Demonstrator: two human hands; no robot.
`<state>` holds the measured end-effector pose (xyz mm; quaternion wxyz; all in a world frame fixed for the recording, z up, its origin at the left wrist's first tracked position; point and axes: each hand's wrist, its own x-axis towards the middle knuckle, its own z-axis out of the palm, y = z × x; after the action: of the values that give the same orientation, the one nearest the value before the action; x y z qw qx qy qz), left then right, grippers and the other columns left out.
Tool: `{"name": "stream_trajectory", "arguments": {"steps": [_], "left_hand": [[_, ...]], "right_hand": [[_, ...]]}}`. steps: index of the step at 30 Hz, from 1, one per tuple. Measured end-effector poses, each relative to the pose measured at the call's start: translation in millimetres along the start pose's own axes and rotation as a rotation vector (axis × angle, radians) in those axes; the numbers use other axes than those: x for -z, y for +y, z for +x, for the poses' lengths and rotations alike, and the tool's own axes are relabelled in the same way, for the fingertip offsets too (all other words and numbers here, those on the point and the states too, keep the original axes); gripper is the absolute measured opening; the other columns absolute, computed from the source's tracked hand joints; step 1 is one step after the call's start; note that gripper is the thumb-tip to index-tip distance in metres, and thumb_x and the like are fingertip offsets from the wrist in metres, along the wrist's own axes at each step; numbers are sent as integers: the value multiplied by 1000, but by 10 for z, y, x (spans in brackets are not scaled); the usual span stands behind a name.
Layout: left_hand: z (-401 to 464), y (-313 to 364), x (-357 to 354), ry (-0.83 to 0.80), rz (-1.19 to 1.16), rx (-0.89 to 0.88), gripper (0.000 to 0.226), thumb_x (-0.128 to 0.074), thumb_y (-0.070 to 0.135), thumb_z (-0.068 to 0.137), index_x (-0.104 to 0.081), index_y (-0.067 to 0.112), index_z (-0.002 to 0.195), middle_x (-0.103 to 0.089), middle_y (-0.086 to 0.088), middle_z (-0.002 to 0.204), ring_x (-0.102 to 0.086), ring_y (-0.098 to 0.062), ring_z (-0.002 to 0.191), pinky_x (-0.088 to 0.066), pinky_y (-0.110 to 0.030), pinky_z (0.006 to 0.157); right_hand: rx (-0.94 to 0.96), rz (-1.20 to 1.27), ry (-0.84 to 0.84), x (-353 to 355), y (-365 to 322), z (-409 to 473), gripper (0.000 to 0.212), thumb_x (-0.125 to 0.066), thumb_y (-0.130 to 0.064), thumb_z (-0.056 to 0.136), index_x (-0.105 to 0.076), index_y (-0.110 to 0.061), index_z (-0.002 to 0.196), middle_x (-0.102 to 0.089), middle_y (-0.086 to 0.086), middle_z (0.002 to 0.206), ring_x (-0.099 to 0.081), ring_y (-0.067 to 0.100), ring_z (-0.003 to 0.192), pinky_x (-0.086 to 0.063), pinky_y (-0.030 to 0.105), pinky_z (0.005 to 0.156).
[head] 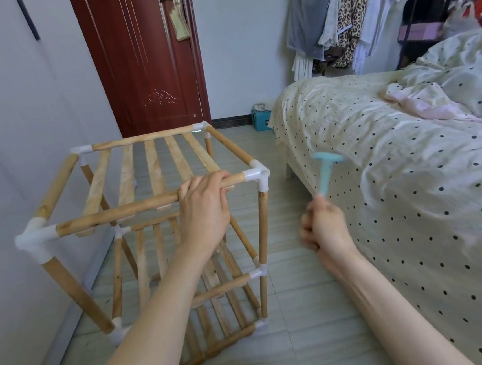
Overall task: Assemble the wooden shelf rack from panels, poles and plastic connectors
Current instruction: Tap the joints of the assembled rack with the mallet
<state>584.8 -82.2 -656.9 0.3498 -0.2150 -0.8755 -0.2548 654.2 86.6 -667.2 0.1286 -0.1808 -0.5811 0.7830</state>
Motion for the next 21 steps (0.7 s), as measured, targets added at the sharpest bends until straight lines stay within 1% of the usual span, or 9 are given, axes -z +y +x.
{"name": "stream_trajectory", "arguments": {"steps": [3,5,7,9,11,13,16,19,21], "left_hand": [[-121,-43,-57,-30,170,-110,46,-53,1,85,-50,9,130,-55,-6,131,-46,-24,126,-22,-38,112],[-278,-104,-96,-72,277,-189,64,-54,-3,79,-39,6,140,-36,-11,149,-26,-28,141,-12,-46,117],[-463,-212,-147,-155,346,-285,76,-59,-6,72,-33,5,143,-25,-13,153,-18,-30,143,-10,-51,116],[-675,-362,-240,-359,388,-336,84,-64,-4,70,-28,6,145,-22,-12,154,-12,-29,143,-8,-51,116],[-925,-554,-394,-599,371,-238,78,-53,7,87,-7,12,149,-3,-7,158,14,-22,141,8,-42,115],[-1178,-720,-567,-795,332,1,62,-31,24,100,8,20,149,13,-1,158,26,-18,139,18,-35,112],[-1581,-885,-798,-966,311,195,61,-17,40,101,19,22,146,22,3,155,25,-20,141,16,-42,112],[-1760,-952,-914,-1010,323,251,68,-21,44,99,31,23,138,30,4,152,28,-22,140,19,-47,110],[-1762,-959,-935,-1022,336,256,71,-25,43,98,29,26,141,33,5,150,29,-23,139,20,-48,109]], "right_hand": [[-95,-160,-200,152,306,-48,34,-31,-31,102,-38,-16,73,-27,-9,43,-20,8,33,-20,15,33],[-149,-96,-101,308,434,-67,34,-31,-30,102,-37,-16,72,-26,-9,43,-18,7,34,-18,16,32],[-201,-64,13,428,625,-80,34,-28,-29,103,-36,-16,72,-26,-9,42,-19,7,34,-17,17,32],[-267,-144,28,503,867,-102,35,-27,-28,103,-35,-16,70,-26,-9,40,-18,7,33,-16,16,33],[-343,-244,-58,538,1146,-115,36,-28,-27,103,-34,-16,69,-26,-9,40,-18,7,33,-14,16,34],[-398,-292,-125,544,1325,-127,37,-29,-27,103,-37,-14,70,-26,-9,38,-18,7,31,-13,15,34],[-271,-103,127,548,1397,21,38,-28,-27,103,-35,-15,68,-25,-8,40,-19,3,29,-15,14,31],[-179,98,398,501,1484,201,37,-23,-25,103,-29,-18,68,-24,0,51,-21,2,27,-17,13,30],[-313,24,246,379,1661,199,37,-23,-26,104,-29,-19,68,-25,-3,48,-22,4,29,-19,15,31]]}}
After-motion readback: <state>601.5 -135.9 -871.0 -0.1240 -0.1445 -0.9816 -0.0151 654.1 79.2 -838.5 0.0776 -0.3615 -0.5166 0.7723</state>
